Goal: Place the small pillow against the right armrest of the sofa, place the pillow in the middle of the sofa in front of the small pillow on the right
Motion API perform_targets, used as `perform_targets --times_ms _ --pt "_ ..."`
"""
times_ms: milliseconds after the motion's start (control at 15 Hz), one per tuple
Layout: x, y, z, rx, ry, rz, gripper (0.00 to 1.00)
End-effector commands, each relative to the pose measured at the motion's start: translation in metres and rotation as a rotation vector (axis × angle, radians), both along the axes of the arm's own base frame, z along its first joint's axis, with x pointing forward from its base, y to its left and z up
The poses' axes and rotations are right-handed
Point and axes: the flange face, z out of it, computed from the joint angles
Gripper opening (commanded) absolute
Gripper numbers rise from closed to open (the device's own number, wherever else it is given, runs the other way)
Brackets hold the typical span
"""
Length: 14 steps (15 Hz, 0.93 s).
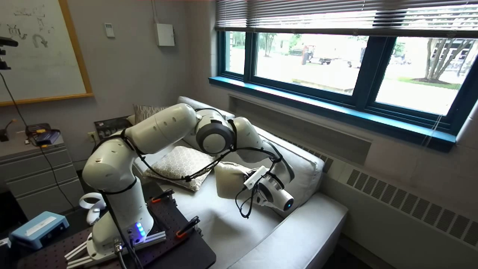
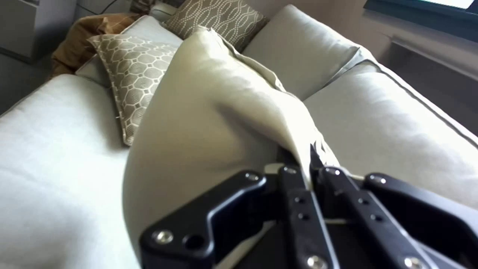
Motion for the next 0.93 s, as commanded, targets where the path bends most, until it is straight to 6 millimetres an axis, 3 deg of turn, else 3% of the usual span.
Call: perform_targets --times_ms 0,267,600,733,867 --pt "0.006 -0.002 0.01 0.174 0.015 0.032 0.02" --pt "-0.004 0.0 0.01 0.335 0.005 0.165 0.02" --pt "-0.003 0.014 0.01 0.46 0.048 0.356 0.02" --pt "0.004 0.008 0.0 0.36 0.175 0.282 0.02" --pt "0.01 -0.006 -0.009 0.233 0.182 0.211 0.02"
